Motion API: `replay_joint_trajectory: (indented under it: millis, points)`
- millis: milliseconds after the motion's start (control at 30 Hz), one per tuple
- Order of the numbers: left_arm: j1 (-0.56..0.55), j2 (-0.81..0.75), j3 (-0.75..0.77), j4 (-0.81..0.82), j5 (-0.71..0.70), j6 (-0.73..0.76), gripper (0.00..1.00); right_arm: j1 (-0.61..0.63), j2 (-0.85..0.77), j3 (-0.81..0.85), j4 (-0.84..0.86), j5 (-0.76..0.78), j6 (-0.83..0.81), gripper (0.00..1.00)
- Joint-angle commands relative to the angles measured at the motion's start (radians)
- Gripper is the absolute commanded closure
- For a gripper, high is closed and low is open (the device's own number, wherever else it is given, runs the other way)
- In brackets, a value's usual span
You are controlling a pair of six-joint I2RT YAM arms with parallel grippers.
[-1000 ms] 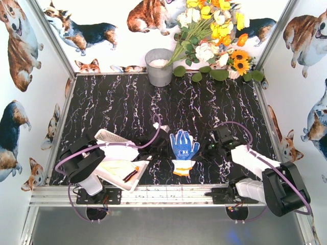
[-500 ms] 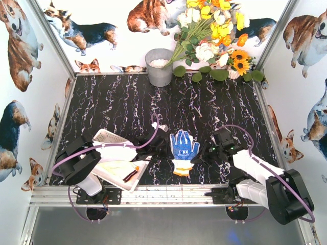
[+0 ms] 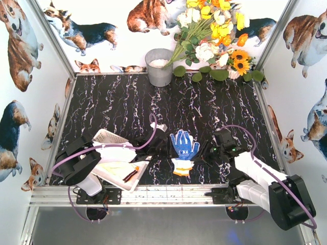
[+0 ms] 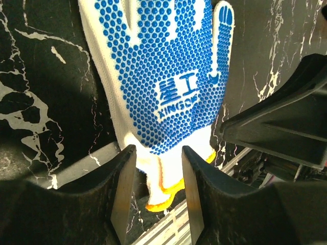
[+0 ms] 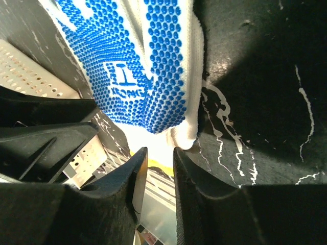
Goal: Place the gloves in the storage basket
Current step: Adjust the glove at the center of the board.
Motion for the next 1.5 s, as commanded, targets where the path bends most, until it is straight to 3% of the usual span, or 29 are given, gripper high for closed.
replay_joint_trajectory:
  millis: [0, 567, 767, 1000, 1133, 1467]
  points:
    - [-0.007, 0.015, 0.0, 0.048, -0.007, -0.007, 0.64, 0.006, 0.037, 0.031, 0.054, -0.007, 0.002, 0.7]
    - [-0.005, 0.094, 0.027, 0.08, 0.01, -0.007, 0.65, 0.016, 0.186, 0.068, 0.163, -0.033, 0.0, 0.68]
    - [-0.006, 0.075, 0.02, 0.068, -0.009, -0.006, 0.74, 0.039, 0.191, 0.069, 0.176, -0.036, 0.015, 0.79]
    - [-0.005, 0.029, 0.002, 0.048, -0.034, -0.011, 0.94, 0.045, 0.139, 0.04, 0.149, -0.047, 0.028, 1.0]
    - [-0.006, 0.003, -0.001, 0.015, -0.036, -0.003, 1.0, 0.056, 0.088, 0.036, 0.11, -0.046, 0.032, 1.0]
    - [-0.006, -0.036, -0.029, -0.009, -0.025, -0.004, 1.0, 0.066, 0.022, 0.019, 0.044, -0.048, 0.027, 1.0]
